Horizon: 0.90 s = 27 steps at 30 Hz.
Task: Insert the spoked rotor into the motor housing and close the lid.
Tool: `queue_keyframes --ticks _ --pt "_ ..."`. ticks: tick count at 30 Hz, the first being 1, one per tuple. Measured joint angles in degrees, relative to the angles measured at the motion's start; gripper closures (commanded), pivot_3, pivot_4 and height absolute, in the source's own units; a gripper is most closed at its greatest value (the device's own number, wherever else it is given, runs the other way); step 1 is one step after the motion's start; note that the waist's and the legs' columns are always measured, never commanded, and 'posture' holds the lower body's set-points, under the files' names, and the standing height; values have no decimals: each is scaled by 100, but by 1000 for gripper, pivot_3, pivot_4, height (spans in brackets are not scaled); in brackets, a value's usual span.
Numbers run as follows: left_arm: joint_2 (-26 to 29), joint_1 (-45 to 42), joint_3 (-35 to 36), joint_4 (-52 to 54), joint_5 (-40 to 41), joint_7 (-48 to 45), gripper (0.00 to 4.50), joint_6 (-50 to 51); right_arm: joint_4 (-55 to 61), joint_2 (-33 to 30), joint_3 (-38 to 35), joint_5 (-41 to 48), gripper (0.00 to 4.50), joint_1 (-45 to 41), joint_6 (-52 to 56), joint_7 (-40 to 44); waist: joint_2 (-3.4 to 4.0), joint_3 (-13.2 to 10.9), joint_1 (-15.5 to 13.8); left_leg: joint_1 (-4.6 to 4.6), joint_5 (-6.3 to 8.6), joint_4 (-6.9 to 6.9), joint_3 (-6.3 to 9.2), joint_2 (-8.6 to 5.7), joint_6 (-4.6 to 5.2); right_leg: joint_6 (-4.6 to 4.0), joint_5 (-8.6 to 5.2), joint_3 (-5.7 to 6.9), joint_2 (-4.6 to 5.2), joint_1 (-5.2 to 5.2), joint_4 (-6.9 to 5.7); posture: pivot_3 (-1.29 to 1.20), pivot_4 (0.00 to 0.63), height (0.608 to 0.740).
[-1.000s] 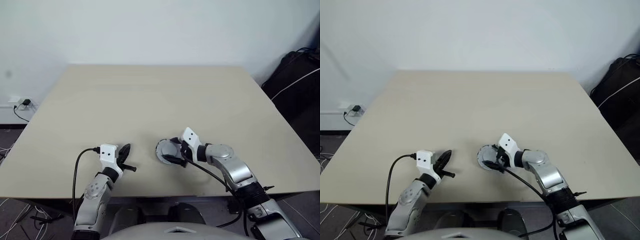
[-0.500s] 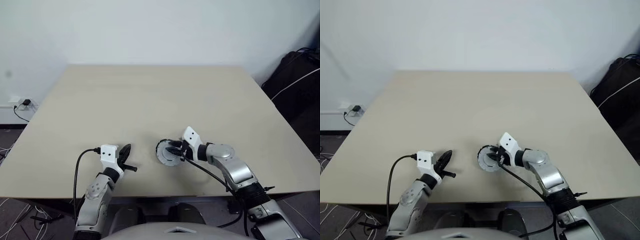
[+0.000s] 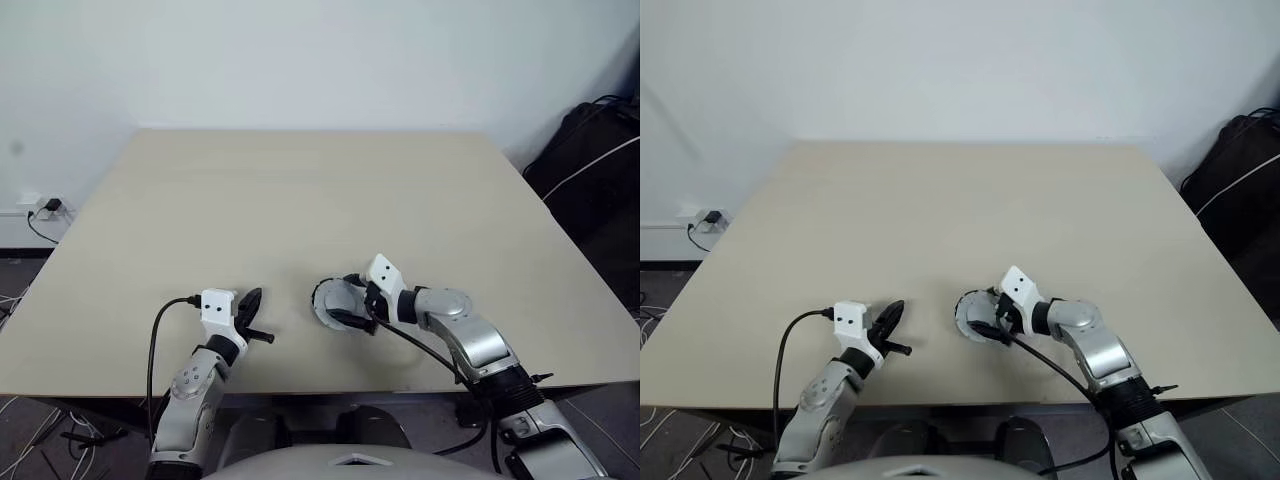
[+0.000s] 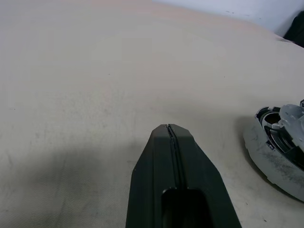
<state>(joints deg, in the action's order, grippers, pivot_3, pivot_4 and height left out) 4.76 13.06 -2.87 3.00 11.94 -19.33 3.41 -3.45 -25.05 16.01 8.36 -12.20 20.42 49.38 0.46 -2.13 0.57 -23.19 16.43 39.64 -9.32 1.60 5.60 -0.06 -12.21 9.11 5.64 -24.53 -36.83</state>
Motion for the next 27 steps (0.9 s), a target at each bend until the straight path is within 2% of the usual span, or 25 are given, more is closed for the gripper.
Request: queue_keyframes --ticks 24,27 --pt "-3 4 6 0 44 23 4500 4 -41 -131 197 -384 33 33 -423 163 0 0 0 1 0 2 -1 0 0 0 0 0 0 1 -1 0 0 740" --pt "-3 4 6 0 44 23 4500 4 -59 -127 198 -407 661 33 -459 133 1 1 0 2 0 2 -1 0 -1 0 0 -1 0 2 -1 0 0 740"
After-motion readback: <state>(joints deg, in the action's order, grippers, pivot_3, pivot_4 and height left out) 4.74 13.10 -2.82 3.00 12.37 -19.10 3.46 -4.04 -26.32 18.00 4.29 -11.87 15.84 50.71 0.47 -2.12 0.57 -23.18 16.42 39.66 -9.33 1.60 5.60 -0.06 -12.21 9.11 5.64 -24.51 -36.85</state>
